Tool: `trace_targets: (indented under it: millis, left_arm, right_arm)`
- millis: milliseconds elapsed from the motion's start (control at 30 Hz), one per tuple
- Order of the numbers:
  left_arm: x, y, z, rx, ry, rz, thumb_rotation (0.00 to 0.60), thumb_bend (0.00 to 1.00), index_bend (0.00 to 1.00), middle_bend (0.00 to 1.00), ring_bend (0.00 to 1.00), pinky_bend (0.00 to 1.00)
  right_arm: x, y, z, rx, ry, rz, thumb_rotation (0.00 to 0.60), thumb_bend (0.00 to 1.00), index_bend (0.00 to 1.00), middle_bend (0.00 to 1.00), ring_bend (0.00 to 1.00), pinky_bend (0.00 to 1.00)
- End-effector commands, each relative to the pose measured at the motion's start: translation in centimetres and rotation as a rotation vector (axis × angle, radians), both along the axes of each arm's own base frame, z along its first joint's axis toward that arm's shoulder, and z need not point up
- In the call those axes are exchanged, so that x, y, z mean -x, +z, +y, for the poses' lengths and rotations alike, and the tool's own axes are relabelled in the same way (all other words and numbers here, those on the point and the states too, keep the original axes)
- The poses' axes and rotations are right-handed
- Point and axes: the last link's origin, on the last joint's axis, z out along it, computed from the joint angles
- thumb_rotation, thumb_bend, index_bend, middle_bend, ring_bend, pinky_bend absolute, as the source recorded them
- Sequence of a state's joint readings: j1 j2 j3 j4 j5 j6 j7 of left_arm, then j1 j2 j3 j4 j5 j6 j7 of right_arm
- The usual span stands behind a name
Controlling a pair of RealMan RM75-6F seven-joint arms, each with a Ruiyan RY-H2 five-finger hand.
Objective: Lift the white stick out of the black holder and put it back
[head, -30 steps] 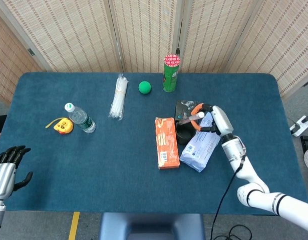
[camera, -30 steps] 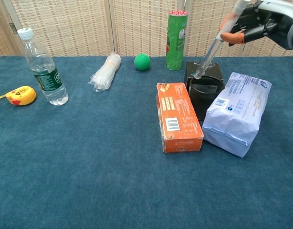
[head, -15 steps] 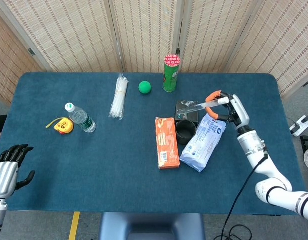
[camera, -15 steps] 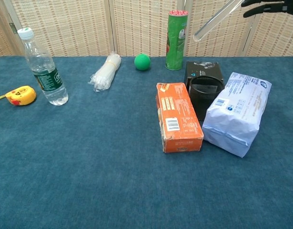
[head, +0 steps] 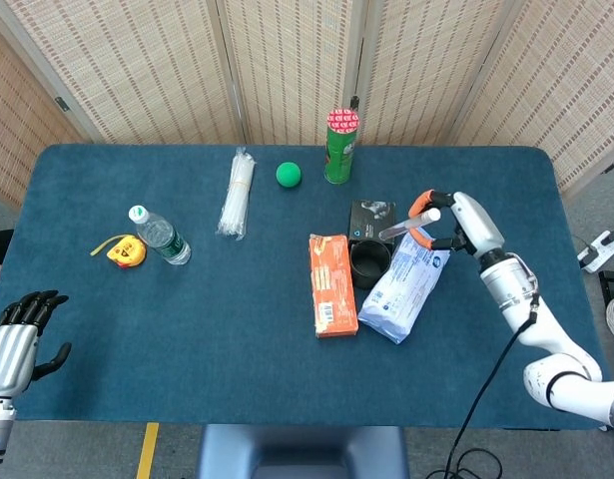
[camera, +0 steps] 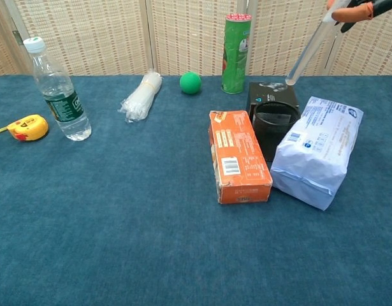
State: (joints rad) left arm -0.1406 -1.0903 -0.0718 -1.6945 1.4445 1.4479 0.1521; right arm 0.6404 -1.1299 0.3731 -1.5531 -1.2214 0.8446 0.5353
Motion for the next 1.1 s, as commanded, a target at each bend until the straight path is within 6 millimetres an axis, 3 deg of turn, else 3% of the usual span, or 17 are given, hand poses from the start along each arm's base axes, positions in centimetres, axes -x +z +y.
trace_targets:
  millis: [33,133,300,533,767,833,1100]
  left_arm:
    - [0.0,0.0,0.0,-0.001,0.0,-0.002,0.6,0.34,0.24,0.21,0.17,0.23]
    - [0.1,0.1,-0.1,-0.003,0.004,-0.003,0.6,0.34,0.24,0.21,0.17,0.23]
    - [0.3,0.1,-0.2,-0.005,0.01,-0.003,0.6,0.34,0.24,0.21,0.17,0.23]
    - [-0.1,-0.1,0.0,0.002,-0.001,-0.002,0.6,0.34,0.24,0.21,0.17,0.23]
    - [-0.2,-0.2,0.2,0.01,0.0,-0.005,0.6,0.34,0.24,0.21,0.17,0.23]
    - [-0.2,-0.3,0.2,0.011,0.003,-0.01,0.6,0.34,0.24,0.21,0.17,0.23]
    - [0.2,-0.2,-0.1,0.012,0.014,-0.013,0.6,0.34,0.24,0.21,0.17,0.23]
  right_arm:
    - [-1.7,-0.7,0.9,-0.079,-0.032,-0.107,0.6,0.34,0.66,0.51,0.36,0.34]
    - [-2.3,-0.6,1.1,-0.152,-0.058,-0.233,0.6,0.34,0.66,0.51,0.36,0.35]
    - [-1.8,-0.1,0.9,-0.174,-0.069,-0.286,0.6,0.34,0.66,0.51,0.36,0.35]
    - [0.1,-0.4,0.2,-0.035,-0.004,-0.064,0.6,0.34,0.66,0.52,0.36,0.35]
    - [0.4,-1.0,0.0,0.084,0.027,0.13,0.6,0.34,0.67,0.52,0.36,0.35]
    - [0.1,-1.3,0.1,0.063,0.009,0.097,0.6,0.34,0.67,0.52,0.36,0.35]
    - [-2.1,-1.4,0.7,-0.226,-0.122,-0.327,0.6,0.34,0.67,0.52,0.37,0.35]
